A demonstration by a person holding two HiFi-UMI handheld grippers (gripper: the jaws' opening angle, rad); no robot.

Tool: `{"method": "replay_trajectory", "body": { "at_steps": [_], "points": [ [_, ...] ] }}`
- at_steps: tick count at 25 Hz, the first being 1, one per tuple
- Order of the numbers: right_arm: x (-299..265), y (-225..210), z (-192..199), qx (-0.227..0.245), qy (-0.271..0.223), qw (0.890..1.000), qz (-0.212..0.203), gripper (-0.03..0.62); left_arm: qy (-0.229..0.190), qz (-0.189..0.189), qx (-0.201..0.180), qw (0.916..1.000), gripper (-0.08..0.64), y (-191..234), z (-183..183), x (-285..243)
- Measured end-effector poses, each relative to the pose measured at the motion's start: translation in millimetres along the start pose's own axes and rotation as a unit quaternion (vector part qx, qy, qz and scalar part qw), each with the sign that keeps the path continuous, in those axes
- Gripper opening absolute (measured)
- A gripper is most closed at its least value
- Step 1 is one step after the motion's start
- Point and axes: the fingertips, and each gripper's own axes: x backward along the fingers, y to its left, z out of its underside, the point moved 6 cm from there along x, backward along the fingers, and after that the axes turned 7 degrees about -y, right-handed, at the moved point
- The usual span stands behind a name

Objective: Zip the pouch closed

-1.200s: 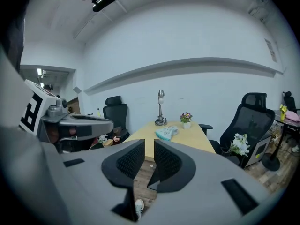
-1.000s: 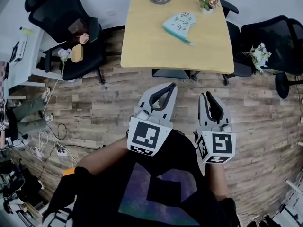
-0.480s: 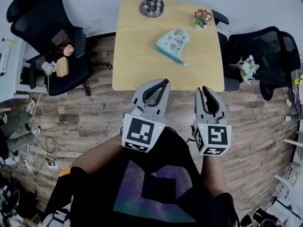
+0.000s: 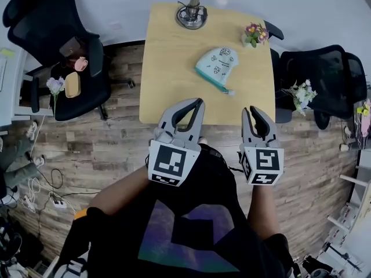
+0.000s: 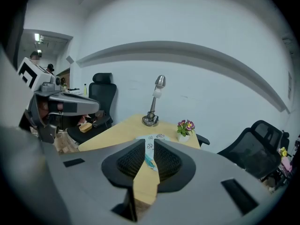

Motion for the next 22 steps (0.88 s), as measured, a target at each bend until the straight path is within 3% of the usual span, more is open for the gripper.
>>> {"method": "replay_trajectory", "body": {
  "at_steps": [7,13,16,22],
  "points": [
    [-37,-18,20,0.017,0.028,0.999,-0.042,0.072,0.031,-0.028,0.001,0.9991,0.008,10,16,-34],
    [-82,-48,37,0.063,0.050,0.991,-0.108,0.075,0.053,-0.058,-0.015,0.9968,0.008,11,17,-77],
    [-100,-51,50,0.100,0.061,0.980,-0.163,0.089,0.073,-0.068,-0.020,0.9948,0.008,9,26,-96],
    [-125,-48,85,0.161,0.082,0.947,-0.267,0.112,0.124,-0.083,-0.024,0.9886,0.008,-3,56,-120]
  ]
}}
